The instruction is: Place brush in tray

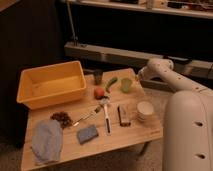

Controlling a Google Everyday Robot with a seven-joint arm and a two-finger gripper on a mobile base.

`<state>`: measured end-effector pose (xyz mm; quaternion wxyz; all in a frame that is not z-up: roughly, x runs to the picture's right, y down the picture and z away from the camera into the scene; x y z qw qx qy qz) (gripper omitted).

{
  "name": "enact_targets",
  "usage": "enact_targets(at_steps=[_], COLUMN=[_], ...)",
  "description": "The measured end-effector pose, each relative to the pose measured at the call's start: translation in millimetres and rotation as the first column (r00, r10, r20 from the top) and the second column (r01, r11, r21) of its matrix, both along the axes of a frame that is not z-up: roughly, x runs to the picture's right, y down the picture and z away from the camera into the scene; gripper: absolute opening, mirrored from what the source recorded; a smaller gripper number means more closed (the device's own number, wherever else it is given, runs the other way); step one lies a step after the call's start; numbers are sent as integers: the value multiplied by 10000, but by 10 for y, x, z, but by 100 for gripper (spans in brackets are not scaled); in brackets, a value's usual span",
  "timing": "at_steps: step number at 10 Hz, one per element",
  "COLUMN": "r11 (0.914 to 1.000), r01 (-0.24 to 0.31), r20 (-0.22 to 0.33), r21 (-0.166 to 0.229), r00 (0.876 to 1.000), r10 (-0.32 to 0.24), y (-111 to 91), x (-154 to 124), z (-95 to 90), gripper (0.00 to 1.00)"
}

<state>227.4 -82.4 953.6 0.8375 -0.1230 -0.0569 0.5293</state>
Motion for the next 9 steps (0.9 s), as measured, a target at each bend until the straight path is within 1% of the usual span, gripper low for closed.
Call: enact_targets(at_steps=[2,4,5,9], r11=[9989,9963,9959,9959], r01=[448,791,828,834], r20=[-152,-271,-293,-283], r21=[-102,-325,-354,-353], r00=[9989,9964,9960,9960], r10=[-449,-800,-839,-844], y=[-134,-155,-153,-152], x=[-68,-117,-116,-123], z=[-496,-856,-903,-898], gripper=[28,28,28,28])
